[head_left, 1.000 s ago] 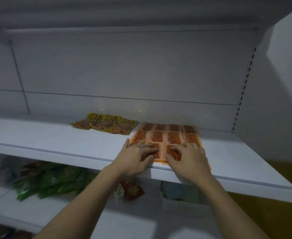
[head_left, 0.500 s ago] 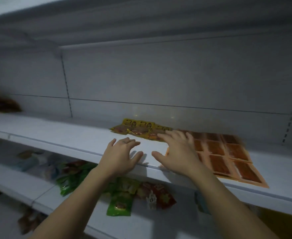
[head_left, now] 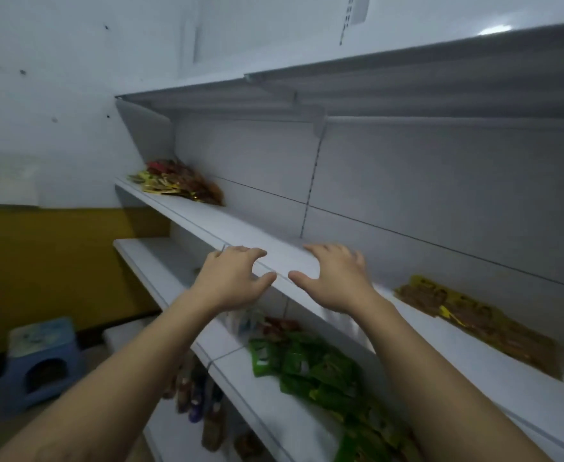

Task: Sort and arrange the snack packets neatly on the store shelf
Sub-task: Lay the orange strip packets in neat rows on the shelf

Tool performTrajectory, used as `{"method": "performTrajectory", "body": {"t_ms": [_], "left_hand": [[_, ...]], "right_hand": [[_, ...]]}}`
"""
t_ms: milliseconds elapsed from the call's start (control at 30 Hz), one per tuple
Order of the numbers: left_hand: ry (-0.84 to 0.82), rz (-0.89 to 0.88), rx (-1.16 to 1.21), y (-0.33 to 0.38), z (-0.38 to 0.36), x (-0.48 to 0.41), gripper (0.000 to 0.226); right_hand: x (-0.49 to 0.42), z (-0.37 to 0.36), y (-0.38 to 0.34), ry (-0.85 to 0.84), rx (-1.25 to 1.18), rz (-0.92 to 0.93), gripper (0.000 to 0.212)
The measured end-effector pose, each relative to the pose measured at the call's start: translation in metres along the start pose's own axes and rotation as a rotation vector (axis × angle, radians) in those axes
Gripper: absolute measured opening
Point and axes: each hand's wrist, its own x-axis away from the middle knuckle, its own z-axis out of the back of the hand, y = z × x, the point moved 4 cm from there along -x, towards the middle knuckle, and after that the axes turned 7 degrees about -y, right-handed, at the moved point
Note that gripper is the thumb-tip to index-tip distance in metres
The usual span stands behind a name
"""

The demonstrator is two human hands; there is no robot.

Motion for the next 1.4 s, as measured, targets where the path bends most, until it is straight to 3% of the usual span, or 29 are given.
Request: {"method": "performTrajectory", "body": {"t_ms": [267, 733, 1067, 1400], "left_hand": [[0.027, 0.138, -0.028, -0.128, 0.041, -0.007, 0.062], [-0.001, 0.280, -0.080, -0.284, 0.012, -0.102, 0.061], [-0.060, 0.303, -0.062, -0.385, -0.017, -0.261, 0.057], [-0.114, 0.265, -0.018, -0.442, -0.055, -0.361, 0.054]], "right_hand": [[-0.088, -0.034, -0.099, -0.026, -0.054, 0.090, 0.069], [-0.272, -0.112, -0.162, -0.072, -0.103, 0.175, 0.067], [-0.467, -0.172, -0.145, -0.126, -0.100, 0.090, 0.070], [-0.563, -0.218, -0.127, -0.203, -0.083, 0.009, 0.076]]}}
